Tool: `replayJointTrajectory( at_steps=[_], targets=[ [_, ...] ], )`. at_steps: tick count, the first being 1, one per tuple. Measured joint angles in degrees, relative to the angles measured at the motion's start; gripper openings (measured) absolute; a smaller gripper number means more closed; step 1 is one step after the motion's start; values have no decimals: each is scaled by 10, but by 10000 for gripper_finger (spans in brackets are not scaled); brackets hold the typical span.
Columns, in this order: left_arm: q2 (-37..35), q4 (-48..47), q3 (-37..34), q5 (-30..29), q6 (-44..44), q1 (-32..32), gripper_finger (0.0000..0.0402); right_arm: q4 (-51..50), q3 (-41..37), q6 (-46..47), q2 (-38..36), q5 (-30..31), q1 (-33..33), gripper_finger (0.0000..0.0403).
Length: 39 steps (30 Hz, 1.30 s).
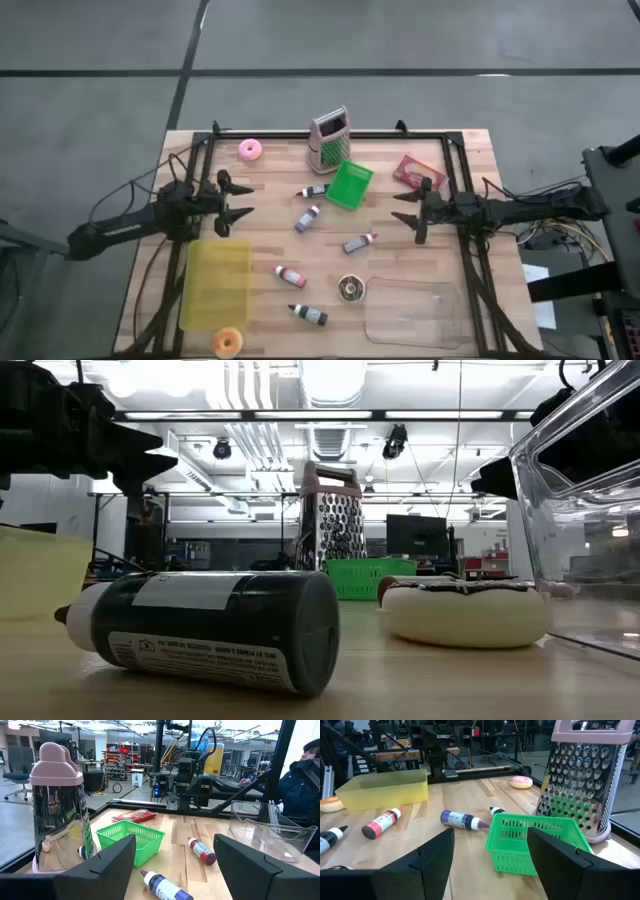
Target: Pick & Place Food Item
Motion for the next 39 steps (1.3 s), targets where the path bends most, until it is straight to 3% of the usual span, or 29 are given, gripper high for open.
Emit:
replayJointTrajectory(
  at_steps=[30, 34, 39],
  targets=[
    [0, -18, 0, 0, -4, 0, 273, -5, 2, -7, 15, 16, 0, 235],
    [0, -18, 0, 0, -4, 0, 273, -65, 43, 8, 56, 25, 0, 235],
    [0, -18, 0, 0, -4, 0, 273, -224, 157, 13, 148, 68, -1, 235]
  ],
)
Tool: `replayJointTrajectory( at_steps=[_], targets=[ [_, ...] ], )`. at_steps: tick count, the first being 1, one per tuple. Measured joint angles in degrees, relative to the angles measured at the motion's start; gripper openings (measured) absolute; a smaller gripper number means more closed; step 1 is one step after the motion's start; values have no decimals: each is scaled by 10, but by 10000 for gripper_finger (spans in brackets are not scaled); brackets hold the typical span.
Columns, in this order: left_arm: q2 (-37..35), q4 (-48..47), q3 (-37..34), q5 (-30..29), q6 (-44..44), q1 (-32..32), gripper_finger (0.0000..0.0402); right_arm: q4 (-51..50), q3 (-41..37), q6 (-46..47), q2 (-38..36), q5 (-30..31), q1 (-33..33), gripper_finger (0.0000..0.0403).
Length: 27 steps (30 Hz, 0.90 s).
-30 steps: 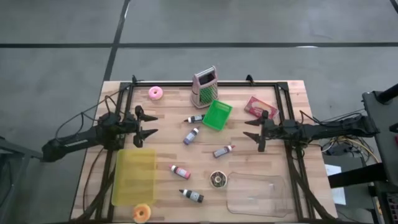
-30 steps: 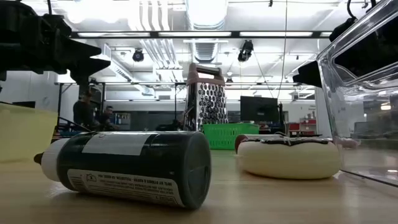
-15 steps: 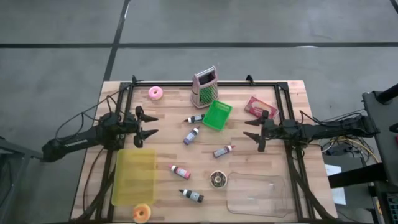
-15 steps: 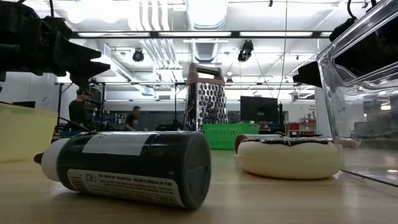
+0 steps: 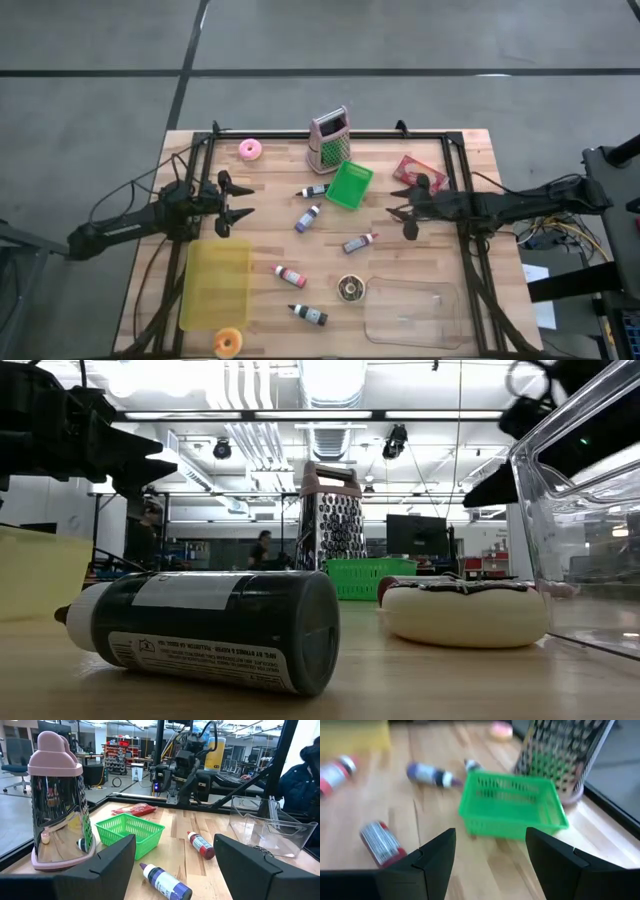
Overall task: Pick & Place Food Item
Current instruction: Put the red popcorn pack into the transparent bin
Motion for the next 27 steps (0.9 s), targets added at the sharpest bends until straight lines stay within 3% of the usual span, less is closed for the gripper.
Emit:
replayJointTrajectory(
  at_steps=[6, 15, 21, 27],
  targets=[
    [0, -11, 0, 0, 0, 0, 273, -187, 143, 3, 115, 13, -1, 235],
    [0, -13, 0, -2, 1, 0, 273, -438, 290, 33, 264, 78, -16, 235],
    [0, -13, 0, -1, 3, 0, 273, -526, 312, 43, 300, 90, -53, 235],
    [4, -14, 0, -1, 3, 0, 273, -565, 294, 42, 278, 73, -95, 235]
  ],
)
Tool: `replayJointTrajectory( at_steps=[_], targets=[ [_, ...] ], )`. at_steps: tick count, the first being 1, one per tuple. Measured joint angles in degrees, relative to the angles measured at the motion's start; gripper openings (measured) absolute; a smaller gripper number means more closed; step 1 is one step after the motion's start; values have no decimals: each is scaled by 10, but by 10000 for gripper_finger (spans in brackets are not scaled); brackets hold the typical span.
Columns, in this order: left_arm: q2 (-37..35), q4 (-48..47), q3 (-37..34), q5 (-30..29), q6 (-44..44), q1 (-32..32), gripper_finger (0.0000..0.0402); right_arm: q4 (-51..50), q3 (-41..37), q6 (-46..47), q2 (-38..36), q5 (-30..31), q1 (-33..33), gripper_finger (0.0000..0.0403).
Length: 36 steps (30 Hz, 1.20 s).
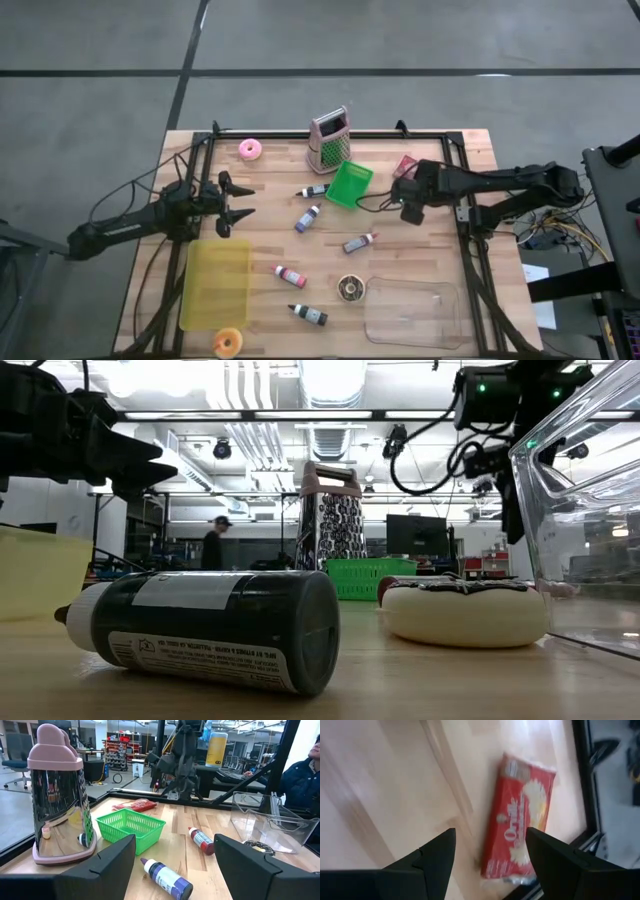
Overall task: Pick & Place Food Item
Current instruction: Put the red popcorn pack into the transparent bin
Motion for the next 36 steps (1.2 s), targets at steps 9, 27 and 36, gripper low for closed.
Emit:
replayJointTrajectory(
  at_steps=[9, 27, 36],
  targets=[
    [10, 0, 0, 0, 0, 0, 273, 9, -12, -38, -41, -87, -72, 235],
    [16, -1, 0, -1, 0, 0, 273, 9, -21, -61, 79, -107, -161, 235],
    [16, -1, 0, -1, 0, 0, 273, 17, -21, -75, 129, -111, -193, 235]
  ],
)
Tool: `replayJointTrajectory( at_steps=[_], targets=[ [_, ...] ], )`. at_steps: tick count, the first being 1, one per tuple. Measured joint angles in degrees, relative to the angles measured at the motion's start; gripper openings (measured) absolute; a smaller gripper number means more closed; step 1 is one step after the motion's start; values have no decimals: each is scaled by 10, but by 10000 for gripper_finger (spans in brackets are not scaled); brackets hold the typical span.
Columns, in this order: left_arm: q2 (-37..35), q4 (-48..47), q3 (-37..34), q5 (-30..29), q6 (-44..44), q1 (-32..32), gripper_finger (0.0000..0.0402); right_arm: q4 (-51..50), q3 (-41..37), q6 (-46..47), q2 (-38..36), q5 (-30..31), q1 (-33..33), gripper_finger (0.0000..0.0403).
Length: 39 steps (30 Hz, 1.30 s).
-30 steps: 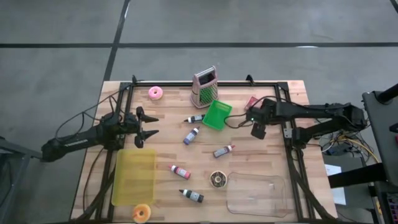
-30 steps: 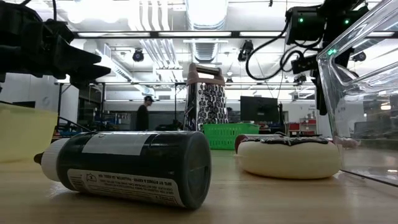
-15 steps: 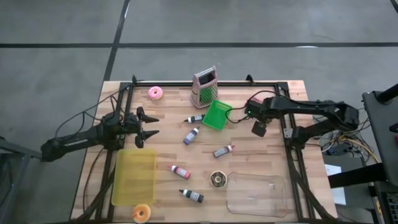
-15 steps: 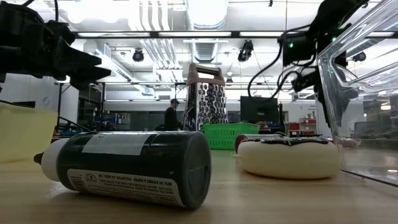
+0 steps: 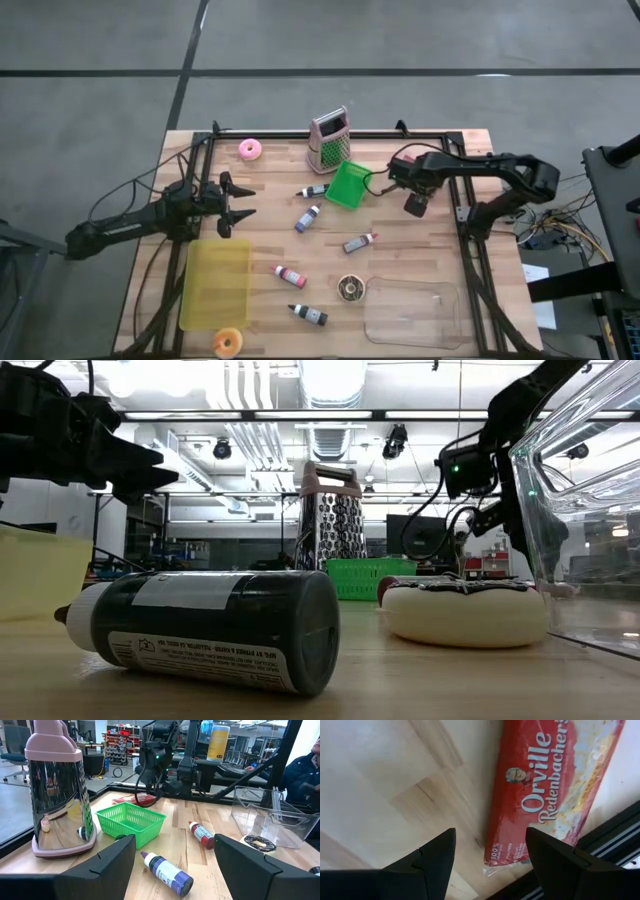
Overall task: Pick & Place Food Item
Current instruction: Put the red popcorn pack into the transparent bin
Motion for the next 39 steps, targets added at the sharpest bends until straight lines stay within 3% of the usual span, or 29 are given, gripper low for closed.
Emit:
replayJointTrajectory(
  at_steps=[17, 22, 29, 39],
  targets=[
    [0, 0, 0, -2, 0, 0, 273, 1, 8, 2, 78, 30, -12, 225],
    [0, 0, 0, -1, 0, 0, 273, 12, 9, 4, 58, 53, -14, 166],
    [0, 0, 0, -1, 0, 0, 273, 16, 8, -5, 56, 59, -12, 20],
    [0, 0, 0, -1, 0, 0, 273, 15, 8, 2, 34, 48, 18, 7]
  ],
)
